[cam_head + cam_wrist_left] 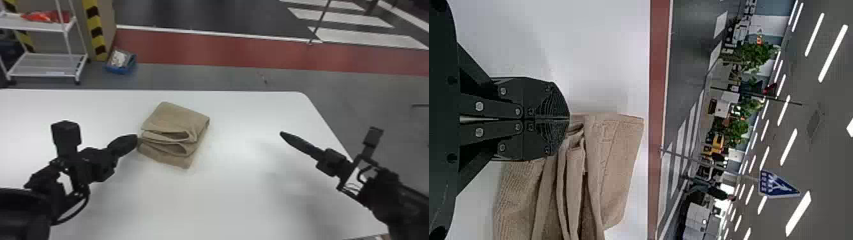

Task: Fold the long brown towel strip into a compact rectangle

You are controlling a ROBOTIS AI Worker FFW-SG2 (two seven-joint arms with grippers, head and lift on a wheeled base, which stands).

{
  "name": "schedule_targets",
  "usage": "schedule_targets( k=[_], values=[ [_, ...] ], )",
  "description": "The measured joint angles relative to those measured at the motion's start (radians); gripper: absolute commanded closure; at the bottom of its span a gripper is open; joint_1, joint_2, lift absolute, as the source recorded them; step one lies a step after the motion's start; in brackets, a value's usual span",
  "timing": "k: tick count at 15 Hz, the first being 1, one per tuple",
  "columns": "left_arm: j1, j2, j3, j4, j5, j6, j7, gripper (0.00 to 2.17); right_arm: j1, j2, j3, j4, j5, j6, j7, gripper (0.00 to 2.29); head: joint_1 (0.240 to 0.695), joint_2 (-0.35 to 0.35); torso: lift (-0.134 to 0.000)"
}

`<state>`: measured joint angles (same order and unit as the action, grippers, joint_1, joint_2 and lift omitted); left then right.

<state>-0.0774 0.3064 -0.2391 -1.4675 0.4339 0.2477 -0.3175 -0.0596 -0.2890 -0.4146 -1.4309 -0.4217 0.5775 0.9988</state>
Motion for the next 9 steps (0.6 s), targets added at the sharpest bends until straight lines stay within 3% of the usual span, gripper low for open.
schedule_targets(
  k=[9],
  values=[
    [0.055, -0.004, -0.032, -0.067, -0.007, 0.078, -0.016, 2.06, 0.012, 0.014, 0.004, 0.0, -0.019, -0.02, 0.006, 2.04, 0.695, -0.216, -0.128]
  ],
)
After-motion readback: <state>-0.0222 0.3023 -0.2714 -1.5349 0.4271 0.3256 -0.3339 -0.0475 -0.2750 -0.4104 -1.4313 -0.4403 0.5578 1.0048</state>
